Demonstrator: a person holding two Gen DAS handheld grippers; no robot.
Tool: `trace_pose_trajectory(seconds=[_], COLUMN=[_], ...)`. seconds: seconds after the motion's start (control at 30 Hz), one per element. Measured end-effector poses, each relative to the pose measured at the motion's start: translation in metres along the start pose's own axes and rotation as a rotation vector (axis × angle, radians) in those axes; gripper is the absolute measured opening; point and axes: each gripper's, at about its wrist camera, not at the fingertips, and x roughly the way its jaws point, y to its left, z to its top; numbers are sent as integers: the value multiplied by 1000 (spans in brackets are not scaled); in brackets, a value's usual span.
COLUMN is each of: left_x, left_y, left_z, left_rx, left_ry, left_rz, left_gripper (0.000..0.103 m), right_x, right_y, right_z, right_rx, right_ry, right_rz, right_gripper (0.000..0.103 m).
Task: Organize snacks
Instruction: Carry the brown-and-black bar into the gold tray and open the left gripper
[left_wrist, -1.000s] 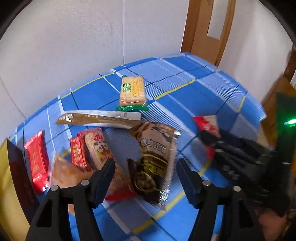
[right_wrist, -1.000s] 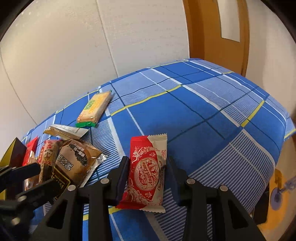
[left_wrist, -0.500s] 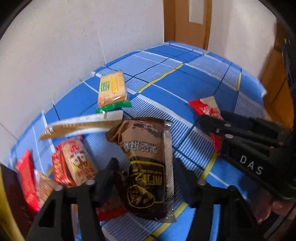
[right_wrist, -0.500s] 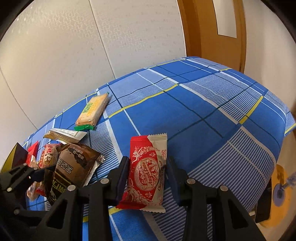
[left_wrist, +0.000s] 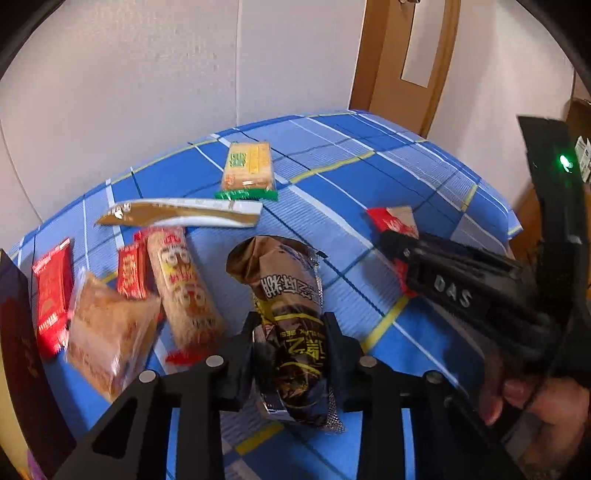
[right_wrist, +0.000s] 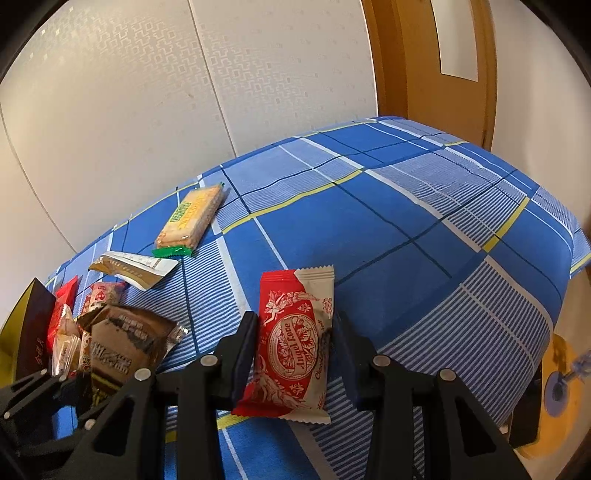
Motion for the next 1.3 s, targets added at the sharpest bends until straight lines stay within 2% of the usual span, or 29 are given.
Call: trace_pose_trajectory(seconds=[0.07, 0.4, 0.57, 0.8, 0.97, 1.1, 1.3], left_x=[-3, -20, -38, -77, -110, -134, -154], left_y=[-2, 8, 14, 30, 61, 89, 134], left_z=[-5, -20, -26, -37, -47, -58, -80], left_rx=[13, -77, -142, -232, -324, -384, -515], left_ry=[-11, -39, -81, -164, -230, -275, -312], left_rz=[8, -43, -82, -98, -75, -24, 31], left_gripper=[33, 31, 31, 31, 31, 31, 31], right_x=[0, 0, 0, -5, -4, -4, -6], right_y=[1, 0, 1, 3, 5, 6, 7], right_z=[0, 0, 0, 1, 0, 0, 0], right_rx=[-4, -17, -26, -36, -41, -46, -52], right_ry=[-1, -2, -5, -22, -16, -13, -19], right_rz=[-1, -3, -1, 16, 15, 14, 16], right_gripper=[42, 42, 42, 41, 41, 41, 41])
